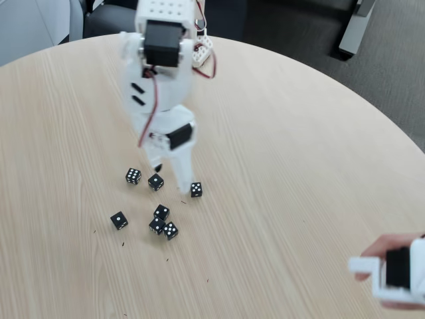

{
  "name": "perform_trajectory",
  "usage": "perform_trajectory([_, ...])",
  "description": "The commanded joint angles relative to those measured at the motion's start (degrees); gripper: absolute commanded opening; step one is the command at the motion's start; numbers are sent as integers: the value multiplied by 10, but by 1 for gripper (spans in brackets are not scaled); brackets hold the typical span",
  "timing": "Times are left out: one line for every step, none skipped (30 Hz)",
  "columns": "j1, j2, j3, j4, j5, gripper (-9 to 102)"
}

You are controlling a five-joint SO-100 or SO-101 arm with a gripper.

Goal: Pick up the dice with number 6

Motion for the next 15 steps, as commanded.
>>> perform_trajectory([33, 1, -20, 1, 9, 25])
perform_trajectory([43, 1, -20, 1, 13, 25])
perform_trajectory([52, 1, -20, 1, 18, 24])
perform_trajectory([62, 1, -20, 1, 23, 24])
perform_trajectory([70, 1, -20, 1, 30, 24])
perform_trajectory([79, 1, -20, 1, 39, 25])
perform_trajectory([89, 1, -19, 1, 47, 25])
perform_trajectory([98, 1, -18, 1, 54, 25])
perform_trajectory([106, 1, -17, 1, 63, 25])
perform_trajectory([115, 1, -15, 1, 69, 26])
perform_trajectory([122, 1, -14, 1, 76, 26])
perform_trajectory([128, 1, -12, 1, 84, 26])
perform_trajectory([133, 1, -11, -3, 94, 26])
perform_trajectory([137, 1, -11, -4, 105, 26])
perform_trajectory([141, 0, -11, -4, 116, 26])
